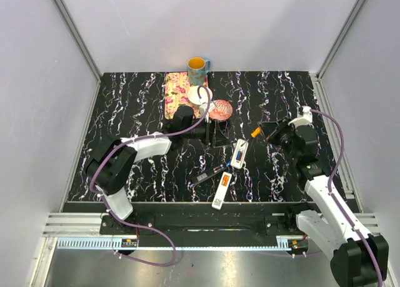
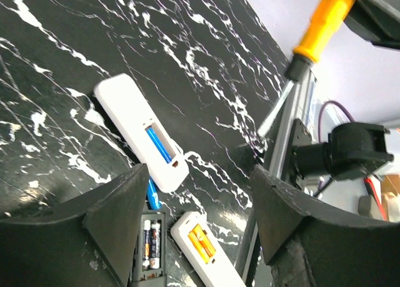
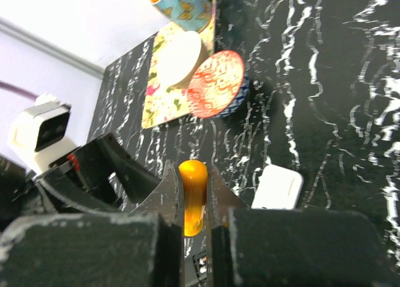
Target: Unload the batteries from the remote control
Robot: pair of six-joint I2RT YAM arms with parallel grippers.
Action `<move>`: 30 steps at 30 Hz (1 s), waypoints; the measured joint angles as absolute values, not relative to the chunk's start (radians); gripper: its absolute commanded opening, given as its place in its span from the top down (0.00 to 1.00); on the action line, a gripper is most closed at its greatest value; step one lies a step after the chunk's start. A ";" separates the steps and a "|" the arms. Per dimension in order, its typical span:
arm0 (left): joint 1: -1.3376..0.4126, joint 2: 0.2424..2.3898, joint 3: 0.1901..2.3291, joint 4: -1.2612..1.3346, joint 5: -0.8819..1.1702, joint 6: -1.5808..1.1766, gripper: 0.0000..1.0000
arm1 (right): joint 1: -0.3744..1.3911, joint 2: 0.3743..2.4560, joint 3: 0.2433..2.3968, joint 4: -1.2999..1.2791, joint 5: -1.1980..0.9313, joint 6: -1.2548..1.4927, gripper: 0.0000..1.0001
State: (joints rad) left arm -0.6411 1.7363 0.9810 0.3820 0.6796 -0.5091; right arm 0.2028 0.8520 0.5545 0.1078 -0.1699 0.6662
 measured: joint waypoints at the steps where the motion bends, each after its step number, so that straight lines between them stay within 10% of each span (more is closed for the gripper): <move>1: -0.640 1.737 0.972 0.398 0.686 -0.522 0.30 | 0.203 0.839 0.545 0.107 -0.144 0.666 1.00; 30: -0.755 2.017 0.979 0.566 0.772 -0.663 0.35 | 0.203 0.887 0.438 0.093 0.070 0.690 1.00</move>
